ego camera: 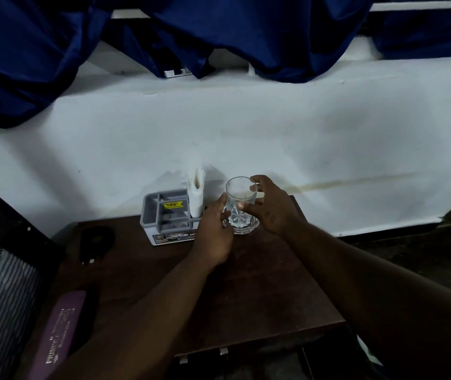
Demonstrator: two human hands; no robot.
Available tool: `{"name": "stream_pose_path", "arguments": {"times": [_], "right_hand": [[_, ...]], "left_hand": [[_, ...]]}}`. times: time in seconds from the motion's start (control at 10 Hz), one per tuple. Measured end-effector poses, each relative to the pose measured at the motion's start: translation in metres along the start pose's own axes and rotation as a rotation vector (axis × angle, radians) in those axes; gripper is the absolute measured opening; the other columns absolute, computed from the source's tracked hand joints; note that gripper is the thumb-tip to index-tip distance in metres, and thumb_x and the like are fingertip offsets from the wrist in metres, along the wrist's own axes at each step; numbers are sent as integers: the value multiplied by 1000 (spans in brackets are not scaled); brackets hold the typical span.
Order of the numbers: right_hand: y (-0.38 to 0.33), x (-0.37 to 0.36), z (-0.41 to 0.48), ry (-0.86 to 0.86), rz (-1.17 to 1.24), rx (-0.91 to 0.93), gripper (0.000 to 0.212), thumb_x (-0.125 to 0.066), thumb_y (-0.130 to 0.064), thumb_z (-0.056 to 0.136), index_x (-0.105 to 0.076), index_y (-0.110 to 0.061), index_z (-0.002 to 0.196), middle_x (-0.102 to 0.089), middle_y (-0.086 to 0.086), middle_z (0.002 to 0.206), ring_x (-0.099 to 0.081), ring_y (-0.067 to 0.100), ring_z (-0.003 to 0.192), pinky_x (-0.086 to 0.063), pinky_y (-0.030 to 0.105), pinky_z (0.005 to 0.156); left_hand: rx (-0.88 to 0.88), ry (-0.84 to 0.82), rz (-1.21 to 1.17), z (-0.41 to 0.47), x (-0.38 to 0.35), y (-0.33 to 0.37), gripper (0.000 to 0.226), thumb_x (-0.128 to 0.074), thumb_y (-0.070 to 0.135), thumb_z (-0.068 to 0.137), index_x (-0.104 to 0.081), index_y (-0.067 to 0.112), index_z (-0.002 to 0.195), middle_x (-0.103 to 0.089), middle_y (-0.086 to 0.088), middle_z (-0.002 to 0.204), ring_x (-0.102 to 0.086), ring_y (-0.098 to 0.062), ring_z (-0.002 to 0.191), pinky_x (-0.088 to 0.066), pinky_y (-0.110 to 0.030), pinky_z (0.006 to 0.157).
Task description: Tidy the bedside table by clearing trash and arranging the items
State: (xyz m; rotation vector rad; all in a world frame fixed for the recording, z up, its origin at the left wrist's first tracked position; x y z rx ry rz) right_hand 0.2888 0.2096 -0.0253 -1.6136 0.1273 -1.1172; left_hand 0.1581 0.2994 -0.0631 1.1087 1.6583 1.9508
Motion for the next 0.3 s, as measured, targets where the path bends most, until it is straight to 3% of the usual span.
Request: {"name": "stream_pose_path", "arguments": {"times": [0.1,0.2,0.3], "right_hand": [[-6,3,-5,-6,-97,20,83,-85,-39,78,-43,-17,147,-60,7,140,-60,27,123,-42,26,93],[-20,10,-12,-9,-139,61,86,-80,-43,83,-37,-16,153,-50,7,151,-52,25,134,-30,19,94],[-46,23,-22,-11,-149,110,80,-74,-41,90,-34,-14,155,-43,6,158,-41,22,144,-28,20,103]], "left_hand": [[-65,-56,139,-7,-1,11,79,-59,-15,86,-38,14,156,-49,-8,153,-57,-22,133,-47,-45,111],[-190,-11,242,-21,16,35,68,-58,1,88,-43,18,152,-54,-6,147,-57,-21,132,-46,-34,110],[-302,69,309,-39,36,71,64,-55,4,88,-47,15,150,-57,-8,140,-59,-23,127,-46,-31,106]]}}
Point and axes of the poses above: each hand's wrist, its own z-axis towards the middle knuckle, its own x-axis out of the back of the hand, y = z × x, the point moved 10 cm from there along z, towards the middle knuckle
